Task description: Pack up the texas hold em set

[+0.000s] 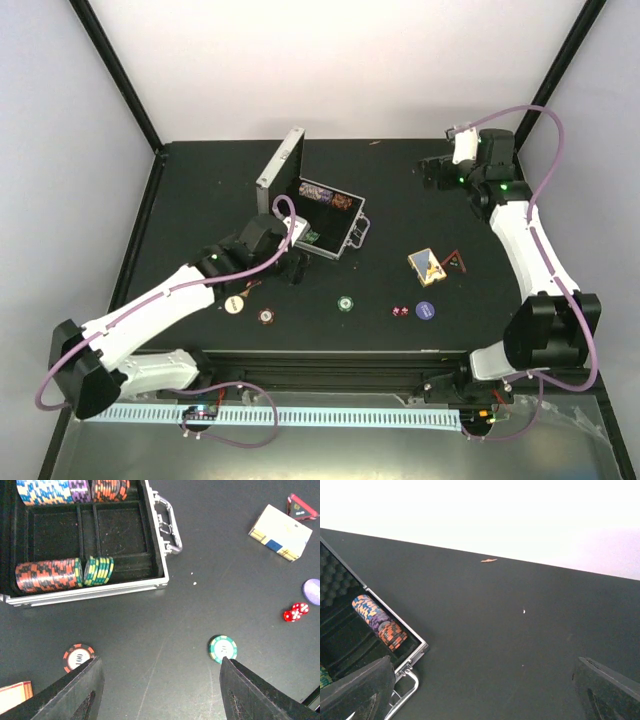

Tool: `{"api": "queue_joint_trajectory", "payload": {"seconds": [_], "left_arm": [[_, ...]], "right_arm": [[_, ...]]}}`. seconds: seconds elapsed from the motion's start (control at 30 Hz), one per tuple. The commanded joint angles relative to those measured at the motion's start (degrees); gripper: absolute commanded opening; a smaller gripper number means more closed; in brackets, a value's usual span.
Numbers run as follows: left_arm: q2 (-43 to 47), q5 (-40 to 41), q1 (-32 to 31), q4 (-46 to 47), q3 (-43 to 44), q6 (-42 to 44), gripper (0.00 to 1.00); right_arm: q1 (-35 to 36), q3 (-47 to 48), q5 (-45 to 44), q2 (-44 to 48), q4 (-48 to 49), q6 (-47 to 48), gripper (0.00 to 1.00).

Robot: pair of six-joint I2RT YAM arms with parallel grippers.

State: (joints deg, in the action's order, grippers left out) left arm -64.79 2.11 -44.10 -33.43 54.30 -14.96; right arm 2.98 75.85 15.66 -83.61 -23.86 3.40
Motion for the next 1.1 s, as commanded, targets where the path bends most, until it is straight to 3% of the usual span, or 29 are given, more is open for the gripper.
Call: {"api": "queue_joint_trajectory", "payload": {"seconds": [0.0, 0.2, 0.33, 0.53, 0.77, 1.07], "left_arm": [[-2.3, -0.3, -0.4, -0.8, -0.1, 0.3, 0.66], [-5.6, 0.5, -0.3, -3.5, -0.3, -2.5, 0.66], [-6.8, 0.5, 0.4, -5.3, -0.4, -4.4, 0.66], [-8.2, 0.9, 2.3, -6.7, -1.4, -7.4, 0.62], [-8.2, 0.6, 4.7, -7.8, -3.7, -11.2, 0.58], [-15.2, 1.2, 10.6, -4.1, -4.7, -13.4, 0.49]], "right_arm": [[0.2, -3.0, -1.2, 0.5, 3.4, -2.0, 1.00], [0.2, 1.9, 6.6, -5.3, -3.7, 9.2, 1.00], [0.2, 8.9, 9.6, -13.3, -11.6, 11.6, 0.93], [0.5, 15.7, 12.8, -22.5, -14.4, 12.2, 0.84], [2.9, 24.7, 16.7, -33.0, -17.4, 13.3, 0.82], [8.2, 36.6, 9.7, -46.5, -16.6, 8.0, 0.57]]}}
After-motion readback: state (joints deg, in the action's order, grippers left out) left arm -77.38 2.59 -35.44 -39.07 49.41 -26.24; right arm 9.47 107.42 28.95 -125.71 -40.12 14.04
